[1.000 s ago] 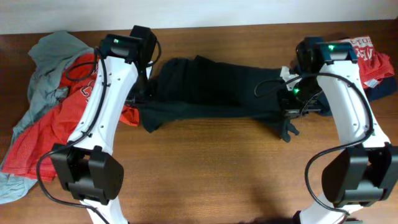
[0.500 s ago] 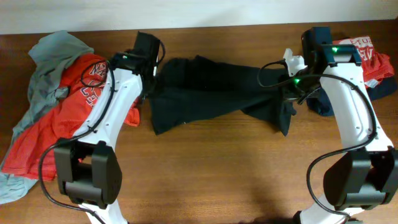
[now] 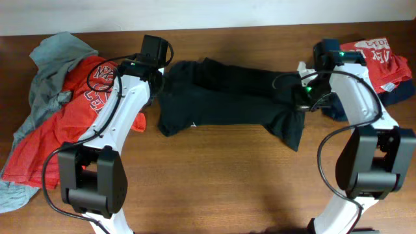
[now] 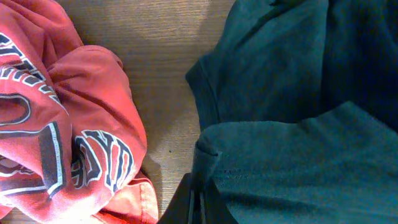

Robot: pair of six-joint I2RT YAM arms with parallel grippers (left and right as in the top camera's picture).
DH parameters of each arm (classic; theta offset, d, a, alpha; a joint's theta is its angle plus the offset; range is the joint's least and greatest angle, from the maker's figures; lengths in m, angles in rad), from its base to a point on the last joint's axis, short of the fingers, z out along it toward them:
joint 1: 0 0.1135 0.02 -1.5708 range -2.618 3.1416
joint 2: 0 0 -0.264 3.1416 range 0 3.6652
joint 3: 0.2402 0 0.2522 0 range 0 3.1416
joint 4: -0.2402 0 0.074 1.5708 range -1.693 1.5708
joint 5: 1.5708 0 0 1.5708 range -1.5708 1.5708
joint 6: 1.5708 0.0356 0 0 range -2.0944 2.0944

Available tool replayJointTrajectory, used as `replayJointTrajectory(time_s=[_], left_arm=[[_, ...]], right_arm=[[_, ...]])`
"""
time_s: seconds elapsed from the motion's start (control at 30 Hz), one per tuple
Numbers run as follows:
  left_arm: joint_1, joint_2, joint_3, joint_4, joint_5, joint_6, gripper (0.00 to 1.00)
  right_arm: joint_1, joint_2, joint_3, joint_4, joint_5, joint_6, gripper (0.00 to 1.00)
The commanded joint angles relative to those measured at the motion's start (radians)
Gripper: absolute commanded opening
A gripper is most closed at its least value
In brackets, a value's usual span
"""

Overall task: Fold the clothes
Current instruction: 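Release the black garment and raise both grippers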

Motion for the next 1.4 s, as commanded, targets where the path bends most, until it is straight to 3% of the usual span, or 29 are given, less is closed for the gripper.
replayJointTrajectory(time_s=[0.0, 0.33, 0.4, 0.43, 0.53, 0.7, 0.93, 1.07, 1.37], left_arm=[[0.003, -0.013, -0.01, 0.006, -0.035, 0.003, 0.0], [0.003, 0.062, -0.011, -0.037, -0.034, 0.003, 0.0], [0.004, 0.075, -0.011, -0.039, -0.034, 0.003, 0.02], [0.003, 0.08, -0.011, -0.04, -0.034, 0.003, 0.12], [0.003, 0.082, -0.011, -0.039, -0.035, 0.007, 0.34], [0.004, 0.082, -0.011, -0.031, -0.043, 0.007, 0.5], [0.01, 0.082, 0.062, -0.027, -0.048, 0.015, 0.79], [0.012, 0.082, 0.159, 0.01, 0.106, 0.151, 0.84], [0.061, 0.154, 0.259, 0.18, 0.281, 0.163, 0.86]], right_arm=[[-0.024, 0.028, -0.008, 0.002, 0.025, 0.013, 0.04], [-0.029, 0.048, -0.023, -0.001, 0.04, 0.032, 0.04], [-0.029, 0.048, -0.023, 0.006, 0.04, 0.032, 0.18], [-0.029, 0.048, -0.023, 0.007, 0.04, 0.032, 0.34], [-0.029, 0.048, -0.023, 0.008, 0.04, 0.032, 0.56], [-0.029, 0.048, -0.002, 0.012, 0.039, 0.043, 0.57], [-0.029, 0.048, 0.111, -0.007, 0.039, 0.043, 0.57], [-0.029, 0.048, 0.18, 0.018, 0.039, 0.043, 0.62], [-0.029, 0.055, 0.205, 0.255, -0.001, 0.043, 0.68]])
